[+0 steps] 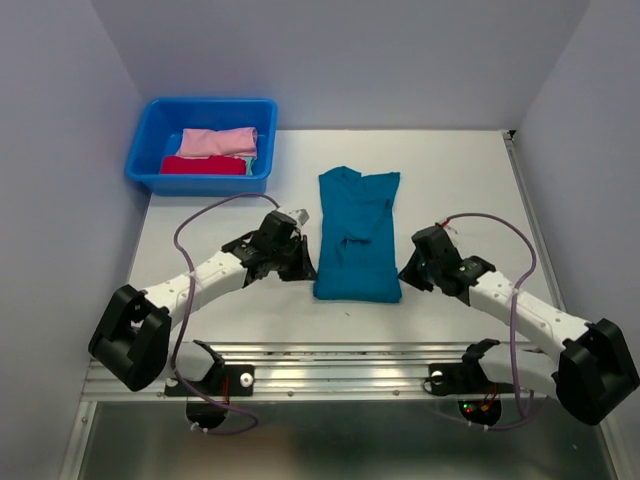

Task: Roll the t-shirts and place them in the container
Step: Roll the T-shirt to the center of the board.

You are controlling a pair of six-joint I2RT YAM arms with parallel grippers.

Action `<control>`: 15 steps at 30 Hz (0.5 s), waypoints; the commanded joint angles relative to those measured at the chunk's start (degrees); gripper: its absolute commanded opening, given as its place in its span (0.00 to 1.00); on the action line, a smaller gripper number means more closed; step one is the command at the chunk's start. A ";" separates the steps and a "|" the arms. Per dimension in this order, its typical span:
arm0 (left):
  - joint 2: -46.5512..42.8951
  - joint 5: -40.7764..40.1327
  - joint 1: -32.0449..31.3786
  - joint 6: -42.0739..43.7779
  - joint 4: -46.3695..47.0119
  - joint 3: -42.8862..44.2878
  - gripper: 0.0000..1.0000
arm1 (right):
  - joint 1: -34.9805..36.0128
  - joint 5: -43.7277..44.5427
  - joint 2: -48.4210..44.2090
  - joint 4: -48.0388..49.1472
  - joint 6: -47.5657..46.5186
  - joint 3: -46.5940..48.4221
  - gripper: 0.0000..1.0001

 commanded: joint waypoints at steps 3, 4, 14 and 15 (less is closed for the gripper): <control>3.62 1.48 -1.37 0.03 10.62 1.61 0.00 | 0.14 -1.06 6.56 8.23 -2.62 2.86 0.09; 4.77 1.92 -1.37 0.12 11.60 1.34 0.00 | 0.14 -0.97 7.89 8.50 -2.88 3.30 0.09; 16.74 0.78 -1.37 2.23 14.60 0.02 0.00 | 0.14 1.76 18.10 10.88 -3.67 2.42 0.08; 15.61 0.43 -1.28 2.23 14.34 0.46 0.00 | 0.14 1.67 17.40 10.70 -3.68 2.34 0.08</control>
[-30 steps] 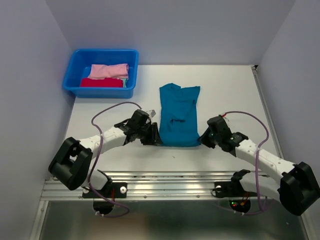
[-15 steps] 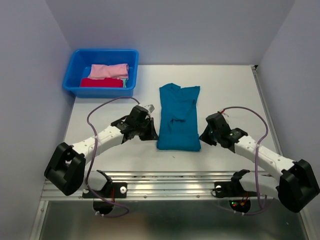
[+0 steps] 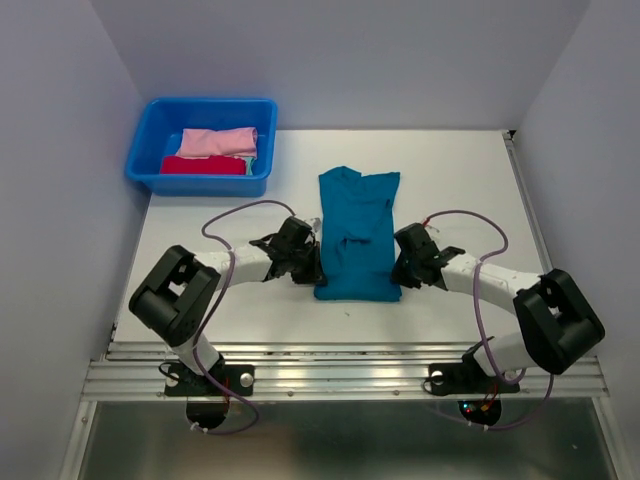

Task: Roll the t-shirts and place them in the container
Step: Roll the T-shirt to the center of the board.

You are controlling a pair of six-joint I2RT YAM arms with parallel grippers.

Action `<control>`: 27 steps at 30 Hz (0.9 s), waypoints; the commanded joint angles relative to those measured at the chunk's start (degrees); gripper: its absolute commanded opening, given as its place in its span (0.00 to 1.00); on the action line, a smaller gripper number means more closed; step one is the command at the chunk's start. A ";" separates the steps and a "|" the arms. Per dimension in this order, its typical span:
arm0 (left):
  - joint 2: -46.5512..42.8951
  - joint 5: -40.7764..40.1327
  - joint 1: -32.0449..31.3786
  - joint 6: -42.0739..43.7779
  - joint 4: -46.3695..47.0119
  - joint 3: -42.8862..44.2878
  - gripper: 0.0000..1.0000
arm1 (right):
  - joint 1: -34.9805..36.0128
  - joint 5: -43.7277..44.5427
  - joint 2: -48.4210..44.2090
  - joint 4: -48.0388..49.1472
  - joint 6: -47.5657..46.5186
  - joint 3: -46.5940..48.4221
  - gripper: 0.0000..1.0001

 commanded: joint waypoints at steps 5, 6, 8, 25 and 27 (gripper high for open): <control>-6.45 -6.72 -0.39 3.48 -6.58 4.16 0.00 | 0.14 3.35 -8.44 -2.52 -2.27 1.77 0.09; -7.33 -7.08 -0.39 3.66 -7.11 4.88 0.00 | 0.14 2.64 -9.16 -2.52 -2.55 2.04 0.09; -9.00 -6.99 -1.00 3.57 -8.26 6.54 0.00 | 0.14 0.28 -10.48 -1.91 -2.81 3.17 0.09; 3.46 2.68 -6.28 -2.06 3.95 5.50 0.00 | 5.32 -7.56 2.17 12.24 4.75 -2.79 0.08; 6.45 2.24 -6.28 -1.26 3.34 5.50 0.00 | 5.32 -7.12 3.14 11.63 4.75 -3.41 0.08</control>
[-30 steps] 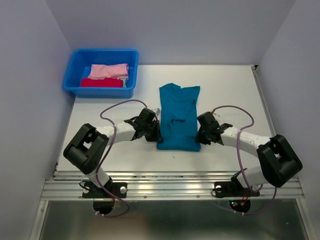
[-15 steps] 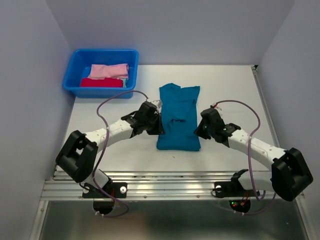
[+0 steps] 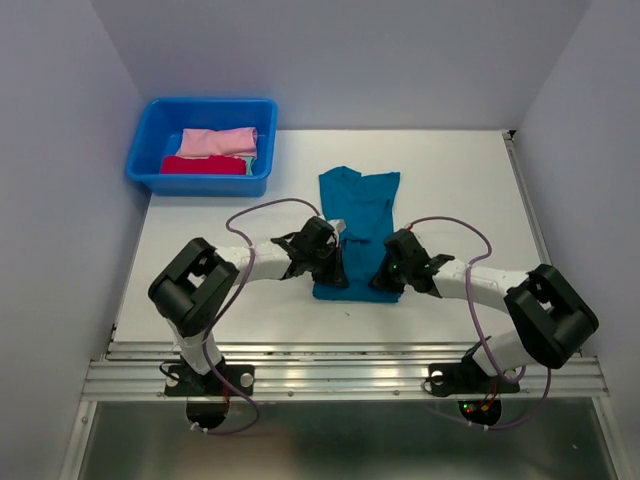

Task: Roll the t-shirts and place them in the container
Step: Roll the T-shirt to the center of the board.

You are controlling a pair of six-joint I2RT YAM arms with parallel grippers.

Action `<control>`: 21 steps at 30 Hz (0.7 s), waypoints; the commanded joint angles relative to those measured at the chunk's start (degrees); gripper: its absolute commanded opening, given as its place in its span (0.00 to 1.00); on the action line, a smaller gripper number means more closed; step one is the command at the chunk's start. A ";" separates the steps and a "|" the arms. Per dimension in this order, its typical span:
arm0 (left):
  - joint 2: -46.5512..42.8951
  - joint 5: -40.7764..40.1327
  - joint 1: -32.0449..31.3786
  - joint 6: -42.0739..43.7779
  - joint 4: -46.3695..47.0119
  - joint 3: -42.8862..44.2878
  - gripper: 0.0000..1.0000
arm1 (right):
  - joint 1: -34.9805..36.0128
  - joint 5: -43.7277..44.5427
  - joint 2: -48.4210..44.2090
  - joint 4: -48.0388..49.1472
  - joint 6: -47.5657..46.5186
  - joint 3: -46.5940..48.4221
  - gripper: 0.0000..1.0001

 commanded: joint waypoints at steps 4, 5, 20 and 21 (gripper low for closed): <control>4.02 -1.77 0.00 2.72 -2.23 0.13 0.00 | 0.08 2.02 -1.83 0.02 0.59 -0.98 0.08; 2.19 -3.34 0.00 3.34 -2.84 0.48 0.00 | 0.08 2.72 -3.14 -1.47 0.24 -0.72 0.08; -20.14 -10.92 5.17 3.26 -11.90 -6.09 0.50 | -0.98 8.80 -23.45 -13.08 0.24 -5.45 0.46; -20.85 -10.22 5.53 2.99 -10.68 -7.50 0.51 | -0.98 8.27 -24.41 -13.00 0.33 -6.07 0.47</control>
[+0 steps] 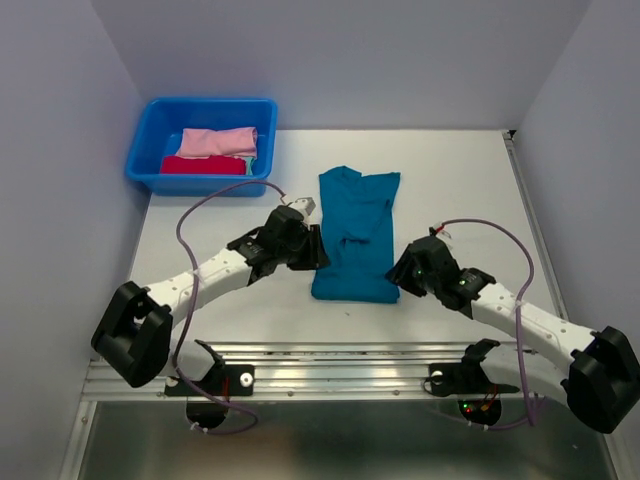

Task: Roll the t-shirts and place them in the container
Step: Roll the T-shirt to the center of the board.

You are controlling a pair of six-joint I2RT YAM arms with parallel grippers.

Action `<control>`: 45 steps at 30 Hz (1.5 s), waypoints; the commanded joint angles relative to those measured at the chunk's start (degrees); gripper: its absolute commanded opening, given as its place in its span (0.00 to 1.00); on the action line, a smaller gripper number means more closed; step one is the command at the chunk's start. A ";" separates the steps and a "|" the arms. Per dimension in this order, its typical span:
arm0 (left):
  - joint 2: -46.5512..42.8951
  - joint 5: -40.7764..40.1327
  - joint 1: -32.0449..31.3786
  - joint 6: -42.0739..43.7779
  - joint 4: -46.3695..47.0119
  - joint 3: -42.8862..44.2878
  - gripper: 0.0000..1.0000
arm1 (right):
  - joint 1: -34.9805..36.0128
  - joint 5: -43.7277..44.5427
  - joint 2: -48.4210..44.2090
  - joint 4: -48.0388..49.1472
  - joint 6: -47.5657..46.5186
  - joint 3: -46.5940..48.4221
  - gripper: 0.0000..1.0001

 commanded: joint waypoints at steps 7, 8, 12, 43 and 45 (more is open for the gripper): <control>-5.42 6.75 2.68 -2.59 5.41 -15.10 0.52 | -0.50 -2.94 -2.97 -1.00 1.60 -6.68 0.54; -5.50 7.37 2.68 -2.68 7.76 -15.54 0.52 | -0.50 -3.64 -2.88 -0.64 1.78 -7.12 0.54; -5.42 8.26 2.68 -3.56 9.36 -17.57 0.47 | -0.50 -5.04 -2.53 1.38 2.83 -9.06 0.51; -2.69 9.14 2.50 -4.18 14.10 -20.91 0.48 | -0.50 -3.73 0.99 5.60 3.97 -9.59 0.10; -3.57 9.05 2.33 -4.27 14.46 -21.17 0.54 | -0.50 -3.73 1.25 5.51 4.06 -9.42 0.10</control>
